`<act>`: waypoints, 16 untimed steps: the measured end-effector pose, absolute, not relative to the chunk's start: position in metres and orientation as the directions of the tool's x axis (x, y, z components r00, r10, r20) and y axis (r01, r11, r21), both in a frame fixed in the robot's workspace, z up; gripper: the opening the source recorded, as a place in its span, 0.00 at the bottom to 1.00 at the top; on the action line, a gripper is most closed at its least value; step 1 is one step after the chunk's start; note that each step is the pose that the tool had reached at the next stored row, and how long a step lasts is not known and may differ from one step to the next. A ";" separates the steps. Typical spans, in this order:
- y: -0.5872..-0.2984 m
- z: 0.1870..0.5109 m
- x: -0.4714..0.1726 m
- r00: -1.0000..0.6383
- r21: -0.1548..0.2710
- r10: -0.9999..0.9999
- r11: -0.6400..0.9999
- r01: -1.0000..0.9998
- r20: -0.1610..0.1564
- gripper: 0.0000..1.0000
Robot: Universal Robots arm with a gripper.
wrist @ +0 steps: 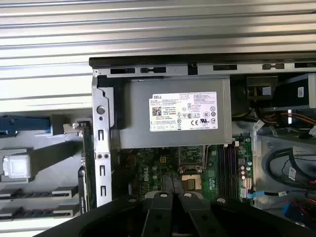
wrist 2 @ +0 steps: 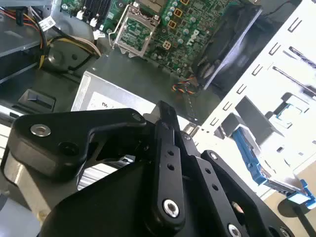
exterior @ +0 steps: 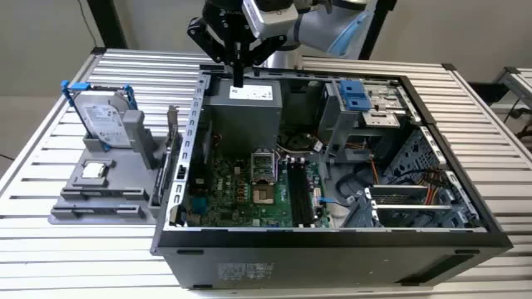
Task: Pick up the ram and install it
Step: 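Reach for the ram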
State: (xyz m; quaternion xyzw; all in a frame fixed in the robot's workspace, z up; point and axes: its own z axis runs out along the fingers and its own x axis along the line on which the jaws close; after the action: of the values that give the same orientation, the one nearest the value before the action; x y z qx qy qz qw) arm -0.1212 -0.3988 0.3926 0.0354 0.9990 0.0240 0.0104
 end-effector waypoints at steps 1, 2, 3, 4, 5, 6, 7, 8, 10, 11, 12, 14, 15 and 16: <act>-0.399 0.393 -0.121 -0.997 0.049 0.071 0.996 0.070 -0.019 0.00; -0.399 0.393 -0.121 -0.997 0.049 0.071 0.996 0.070 -0.019 0.00; -0.399 0.393 -0.121 -0.997 0.049 0.071 0.996 0.070 -0.019 0.00; -0.399 0.393 -0.121 -0.997 0.049 0.071 0.996 0.070 -0.019 0.00; -0.399 0.393 -0.121 -0.997 0.049 0.071 0.996 0.070 -0.019 0.00; -0.399 0.393 -0.121 -0.997 0.049 0.071 0.996 0.070 -0.019 0.00; -0.399 0.393 -0.121 -0.997 0.049 0.071 0.996 0.070 -0.019 0.00; -0.399 0.393 -0.121 -0.997 0.049 0.071 0.996 0.070 -0.019 0.00; -0.399 0.393 -0.121 -0.997 0.049 0.071 0.996 0.070 -0.019 0.00; -0.399 0.393 -0.121 -0.997 0.049 0.071 0.996 0.070 -0.019 0.00; -0.399 0.393 -0.121 -0.997 0.049 0.071 0.996 0.070 -0.019 0.00; -0.399 0.393 -0.123 -0.997 0.049 0.071 0.996 0.070 -0.019 0.00; -0.399 0.393 -0.124 -0.997 0.049 0.071 0.996 0.070 -0.019 0.00; -0.399 0.393 -0.125 -0.997 0.049 0.071 0.996 0.070 -0.019 0.00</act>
State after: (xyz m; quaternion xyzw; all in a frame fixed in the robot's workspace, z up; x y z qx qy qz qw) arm -0.1251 -0.3988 0.3927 0.0354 0.9990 0.0240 0.0104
